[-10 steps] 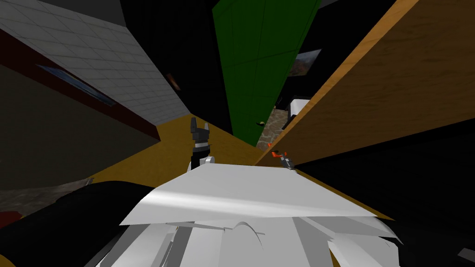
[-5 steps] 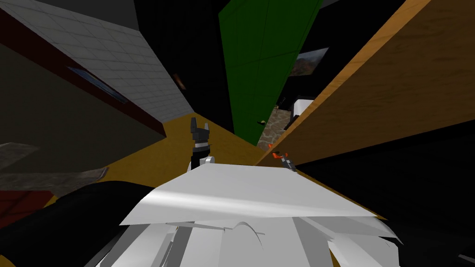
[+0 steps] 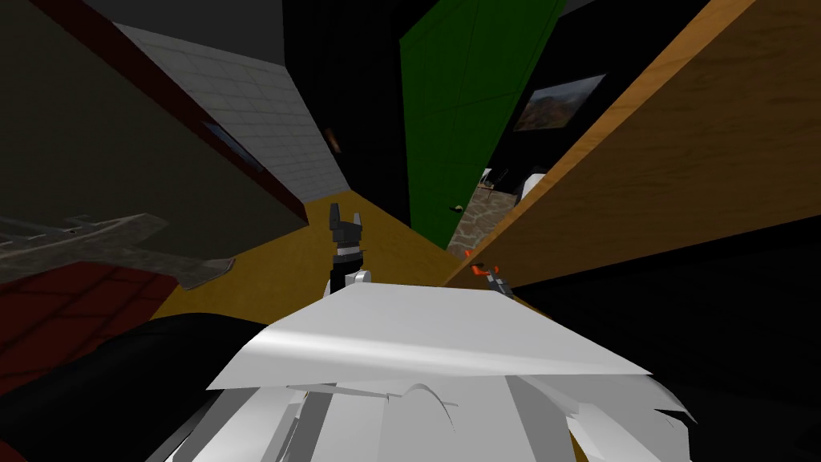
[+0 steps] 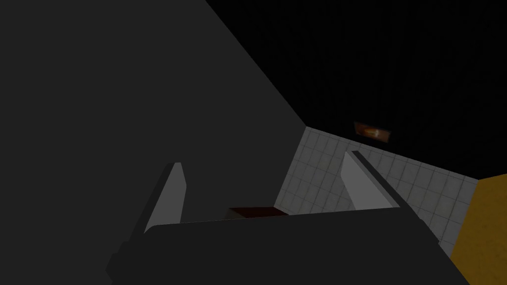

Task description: Pull the door open

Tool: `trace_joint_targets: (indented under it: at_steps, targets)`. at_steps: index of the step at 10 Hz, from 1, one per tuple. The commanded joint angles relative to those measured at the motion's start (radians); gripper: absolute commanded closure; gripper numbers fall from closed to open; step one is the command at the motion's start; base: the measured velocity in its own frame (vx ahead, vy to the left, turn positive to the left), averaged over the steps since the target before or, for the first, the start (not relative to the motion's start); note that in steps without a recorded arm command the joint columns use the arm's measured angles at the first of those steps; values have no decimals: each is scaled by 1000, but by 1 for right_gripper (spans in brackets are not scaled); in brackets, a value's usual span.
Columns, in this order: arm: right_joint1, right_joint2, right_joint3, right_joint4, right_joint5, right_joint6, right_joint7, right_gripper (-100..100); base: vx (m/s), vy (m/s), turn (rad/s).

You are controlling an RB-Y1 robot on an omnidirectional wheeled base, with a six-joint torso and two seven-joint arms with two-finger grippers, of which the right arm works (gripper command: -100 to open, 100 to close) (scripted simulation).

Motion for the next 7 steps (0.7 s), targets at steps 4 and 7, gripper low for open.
trace_joint_targets:
  at_steps: [4, 7]
  targets:
    - [1, 5, 0, 31, 13, -42, 1, 100, -196, -61, 155]
    - [-11, -5, 37, 21, -32, -8, 14, 100, -122, -33, 73]
